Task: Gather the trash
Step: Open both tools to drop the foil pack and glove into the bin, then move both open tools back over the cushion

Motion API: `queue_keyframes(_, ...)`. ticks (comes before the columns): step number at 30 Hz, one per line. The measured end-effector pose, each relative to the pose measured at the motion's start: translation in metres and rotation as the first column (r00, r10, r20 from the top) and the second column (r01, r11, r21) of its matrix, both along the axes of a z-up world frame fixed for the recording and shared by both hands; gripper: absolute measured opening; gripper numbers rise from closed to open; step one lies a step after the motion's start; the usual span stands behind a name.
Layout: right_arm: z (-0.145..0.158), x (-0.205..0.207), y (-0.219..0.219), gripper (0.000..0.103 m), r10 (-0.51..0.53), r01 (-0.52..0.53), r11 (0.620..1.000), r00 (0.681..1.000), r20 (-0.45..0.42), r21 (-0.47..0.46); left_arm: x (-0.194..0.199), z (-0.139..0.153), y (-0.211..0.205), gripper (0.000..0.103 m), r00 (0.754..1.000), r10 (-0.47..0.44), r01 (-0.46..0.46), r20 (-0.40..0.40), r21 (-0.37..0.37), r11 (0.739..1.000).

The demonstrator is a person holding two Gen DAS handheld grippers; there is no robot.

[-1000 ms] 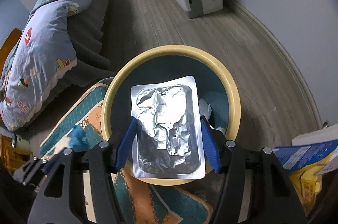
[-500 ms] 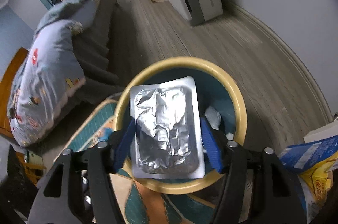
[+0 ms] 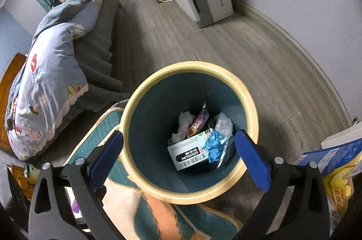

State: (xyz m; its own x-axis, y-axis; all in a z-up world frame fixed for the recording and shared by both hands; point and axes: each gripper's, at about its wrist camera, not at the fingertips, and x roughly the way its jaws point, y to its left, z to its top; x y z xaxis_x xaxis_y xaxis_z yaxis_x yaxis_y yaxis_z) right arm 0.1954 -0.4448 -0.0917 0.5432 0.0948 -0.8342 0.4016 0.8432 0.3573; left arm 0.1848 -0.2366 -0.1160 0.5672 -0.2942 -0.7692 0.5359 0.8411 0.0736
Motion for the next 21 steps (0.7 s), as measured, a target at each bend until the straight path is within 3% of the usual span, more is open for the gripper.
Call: queue_keyframes(21, 0.027, -0.001, 0.101, 0.097, 0.176, -0.176, 0.981, 0.984, -0.009, -0.082, -0.033, 0.034, 0.138, 0.095, 0.988, 0.147, -0.149, 0.053, 0.046, 0.988)
